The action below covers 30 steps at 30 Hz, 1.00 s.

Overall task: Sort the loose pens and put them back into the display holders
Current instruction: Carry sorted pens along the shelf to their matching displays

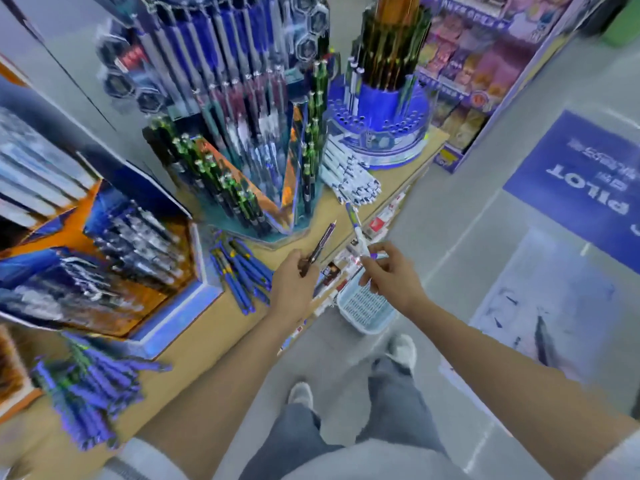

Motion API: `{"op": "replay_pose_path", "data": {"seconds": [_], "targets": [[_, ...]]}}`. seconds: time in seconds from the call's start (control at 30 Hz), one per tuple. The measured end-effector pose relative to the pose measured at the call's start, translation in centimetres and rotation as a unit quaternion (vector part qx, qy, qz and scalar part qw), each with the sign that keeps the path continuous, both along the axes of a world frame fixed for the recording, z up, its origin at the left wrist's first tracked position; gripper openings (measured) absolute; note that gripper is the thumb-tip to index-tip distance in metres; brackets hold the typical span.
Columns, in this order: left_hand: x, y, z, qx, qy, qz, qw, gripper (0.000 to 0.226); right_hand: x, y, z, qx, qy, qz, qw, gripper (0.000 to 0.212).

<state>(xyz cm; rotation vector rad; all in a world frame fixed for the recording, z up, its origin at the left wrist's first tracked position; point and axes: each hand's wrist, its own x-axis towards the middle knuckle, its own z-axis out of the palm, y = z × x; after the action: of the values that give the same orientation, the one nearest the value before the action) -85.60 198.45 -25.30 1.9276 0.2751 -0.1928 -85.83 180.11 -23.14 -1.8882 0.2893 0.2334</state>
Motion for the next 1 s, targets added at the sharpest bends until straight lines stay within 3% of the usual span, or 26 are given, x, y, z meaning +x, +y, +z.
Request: {"op": "replay_pose_path", "data": {"seconds": [0.33,0.5,0.63,1.0], "targets": [[7.5,-8.1,-0.7,-0.019,0.036,0.205,0.978,0.008,16.2,-7.5,-0.1,-0.049,-0.041,0.176,0.982,0.011],[8.8,-10.7,0.4,-0.048,0.036,0.283,0.957,0.020,21.2,-7.8,0.2,-0.105,-0.079,0.259,0.957,0.017],[9.5,-11.2,0.3,-0.040,0.041,0.309,0.949,0.007,23.9,-6.3,0.4,-0.129,-0.105,0.277,0.946,0.026],[11.2,-11.3,1.7,-0.054,0.056,0.310,0.948,0.013,26.2,-4.5,-0.5,-0.167,-0.052,0.337,0.925,0.051]]}}
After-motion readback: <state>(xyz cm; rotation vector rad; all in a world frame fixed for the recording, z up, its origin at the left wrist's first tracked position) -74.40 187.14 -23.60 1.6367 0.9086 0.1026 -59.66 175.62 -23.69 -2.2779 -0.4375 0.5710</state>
